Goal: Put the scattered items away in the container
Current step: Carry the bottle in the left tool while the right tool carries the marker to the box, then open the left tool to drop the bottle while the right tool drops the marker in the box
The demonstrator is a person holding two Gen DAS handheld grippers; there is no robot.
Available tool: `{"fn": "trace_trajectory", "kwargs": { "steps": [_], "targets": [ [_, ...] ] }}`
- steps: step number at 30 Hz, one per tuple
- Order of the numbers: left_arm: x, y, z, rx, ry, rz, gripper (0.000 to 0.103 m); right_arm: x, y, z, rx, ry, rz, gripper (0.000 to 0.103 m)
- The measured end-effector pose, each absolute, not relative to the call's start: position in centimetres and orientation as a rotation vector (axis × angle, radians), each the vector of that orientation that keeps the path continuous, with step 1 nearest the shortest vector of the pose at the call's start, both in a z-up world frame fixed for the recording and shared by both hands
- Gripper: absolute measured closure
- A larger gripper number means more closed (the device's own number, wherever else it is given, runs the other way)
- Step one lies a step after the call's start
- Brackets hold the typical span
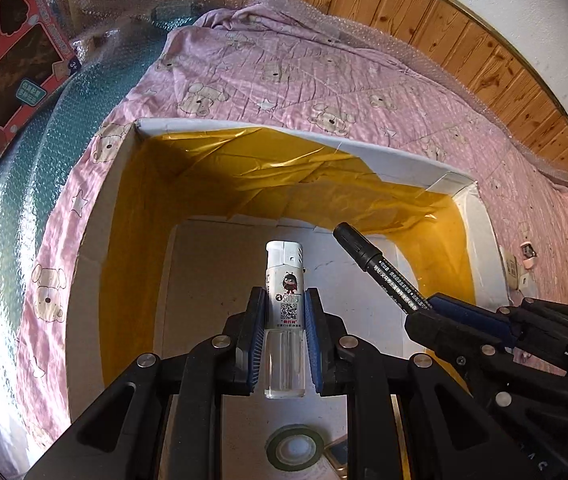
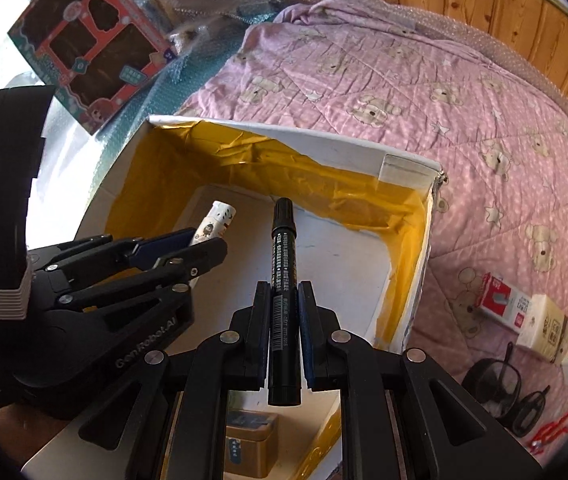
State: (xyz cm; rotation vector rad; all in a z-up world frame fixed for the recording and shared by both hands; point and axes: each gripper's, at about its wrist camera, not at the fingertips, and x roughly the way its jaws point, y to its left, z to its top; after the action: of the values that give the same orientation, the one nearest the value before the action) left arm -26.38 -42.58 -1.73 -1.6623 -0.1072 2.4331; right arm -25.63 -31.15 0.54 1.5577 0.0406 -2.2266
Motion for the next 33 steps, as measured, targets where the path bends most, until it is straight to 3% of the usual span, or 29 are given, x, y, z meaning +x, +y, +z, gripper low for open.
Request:
{"fn": "trace_trajectory", "kwargs": {
  "steps": [11, 17, 18, 19, 20, 22, 33],
  "targets": [
    [-29.2, -42.7, -3.5, -1.717, -0.082, 2.455, 0.083, -27.6, -32.1, 0.1, 1.553, 0.171, -2.216, 0.088],
    [-30.6, -43.9, -4.9, -1.738, -0.234, 2.439, 0.082, -27.9, -32.0, 0.3, 1.528, 0.157, -2.231, 0.081],
    [-30.7, -44.1, -5.1, -1.745, -0.248, 2.445, 0.081, -27.8, -31.9, 0.4, 1.522, 0.151, -2.232, 0.078],
    [-30.7, -44.5, -5.2, -1.752, -0.270, 2.446, 0.074, -27.5, -31.8, 0.6, 1.514, 0.138, -2.229, 0.077],
    [-30.6, -44.8, -5.2, -1.762, -0.291, 2.452, 0.059, -27.3, -31.6, 0.8, 1.506, 0.123, -2.224, 0.076],
    [-30.2, -45.4, -5.0, -1.758, -0.320, 2.466, 0.051, -26.8, -31.1, 1.1, 1.493, 0.104, -2.219, 0.076],
    [-26.1, -44.9, -0.3, -1.636, -0.300, 2.512, 0.051, -21.8, -28.4, 4.0, 1.402, -0.064, -2.174, 0.076]
  ]
}}
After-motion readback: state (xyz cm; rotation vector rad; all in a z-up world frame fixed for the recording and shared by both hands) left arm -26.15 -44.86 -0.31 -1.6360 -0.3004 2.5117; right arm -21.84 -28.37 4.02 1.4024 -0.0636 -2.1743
